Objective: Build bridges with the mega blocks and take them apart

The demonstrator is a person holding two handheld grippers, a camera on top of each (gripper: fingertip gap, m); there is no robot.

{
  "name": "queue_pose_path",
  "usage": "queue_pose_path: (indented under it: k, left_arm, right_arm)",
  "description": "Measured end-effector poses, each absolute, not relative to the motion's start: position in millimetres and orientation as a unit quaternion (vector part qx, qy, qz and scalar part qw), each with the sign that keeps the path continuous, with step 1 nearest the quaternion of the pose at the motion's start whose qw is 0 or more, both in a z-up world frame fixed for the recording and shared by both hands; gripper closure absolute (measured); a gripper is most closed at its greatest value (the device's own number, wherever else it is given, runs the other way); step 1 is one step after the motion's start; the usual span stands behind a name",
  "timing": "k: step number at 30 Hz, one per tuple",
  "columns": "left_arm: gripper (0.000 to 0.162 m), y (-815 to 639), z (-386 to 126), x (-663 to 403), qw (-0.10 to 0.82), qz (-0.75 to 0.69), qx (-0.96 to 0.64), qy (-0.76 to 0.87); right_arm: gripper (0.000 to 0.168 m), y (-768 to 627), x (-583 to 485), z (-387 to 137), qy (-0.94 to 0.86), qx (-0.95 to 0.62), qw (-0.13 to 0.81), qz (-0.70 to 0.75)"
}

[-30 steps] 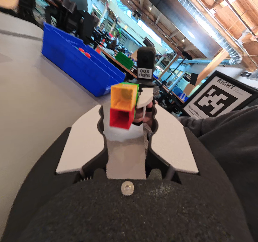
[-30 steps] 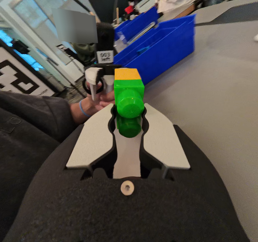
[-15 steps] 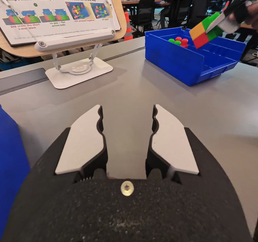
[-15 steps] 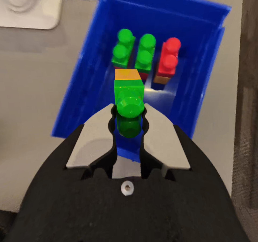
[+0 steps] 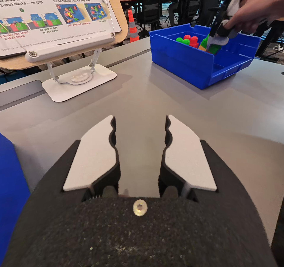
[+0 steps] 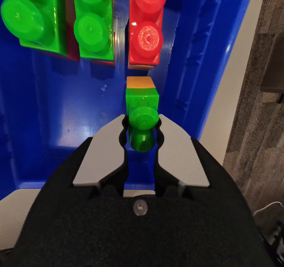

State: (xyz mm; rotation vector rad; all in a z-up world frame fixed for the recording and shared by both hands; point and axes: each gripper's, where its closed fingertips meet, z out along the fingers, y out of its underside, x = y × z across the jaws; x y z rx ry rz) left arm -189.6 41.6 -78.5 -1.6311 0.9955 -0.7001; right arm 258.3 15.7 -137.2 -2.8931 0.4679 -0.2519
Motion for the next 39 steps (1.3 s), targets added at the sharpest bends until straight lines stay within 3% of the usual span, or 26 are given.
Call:
queue_pose_path:
  k: [1,7,12,14,17,20,22,25,31,39]
  left_arm:
    - [0.101,40.9,-79.7,-188.8,0.522,-0.293,-0.683,0.419]
    - [0.100,39.3,-85.4,-185.4,0.512,-0.296,-0.684,0.427]
    - [0.099,39.6,-86.7,-185.5,0.510,-0.301,-0.685,0.425]
    - [0.098,40.6,-85.7,-186.2,0.511,-0.304,-0.684,0.422]
    - [0.097,41.9,-83.2,-187.5,0.516,-0.311,-0.682,0.415]
    - [0.095,42.4,-82.3,-187.5,0.516,-0.315,-0.683,0.409]
    - [0.096,39.9,-86.3,-185.7,0.499,-0.320,-0.692,0.412]
    - [0.096,35.9,-92.3,-181.9,0.482,-0.324,-0.700,0.415]
    - [0.096,29.7,-105.4,-177.6,0.470,-0.307,-0.706,0.433]
    - [0.097,21.5,-115.1,-173.8,0.441,-0.319,-0.722,0.427]
  right_arm:
    - [0.133,14.5,258.2,-139.9,0.153,-0.980,0.089,-0.088]
    - [0.132,6.1,258.2,-150.1,0.143,-0.985,0.046,-0.088]
    - [0.108,7.3,259.6,-130.4,0.128,-0.981,0.096,-0.113]
    - [0.108,12.8,244.7,-102.2,0.109,-0.973,0.165,-0.120]
    - [0.109,31.7,180.8,-42.5,0.031,-0.934,0.343,-0.096]
    - [0.111,36.1,68.8,-4.0,-0.070,-0.855,0.512,0.042]
    - [0.116,26.9,-0.7,-0.1,-0.112,-0.794,0.574,0.163]
    - [0.113,13.8,-63.3,-31.9,-0.140,-0.753,0.588,0.259]
    - [0.114,-7.3,-94.7,-98.9,-0.137,-0.767,0.564,0.275]
    - [0.118,-20.5,-105.7,-98.3,-0.184,-0.766,0.572,0.230]
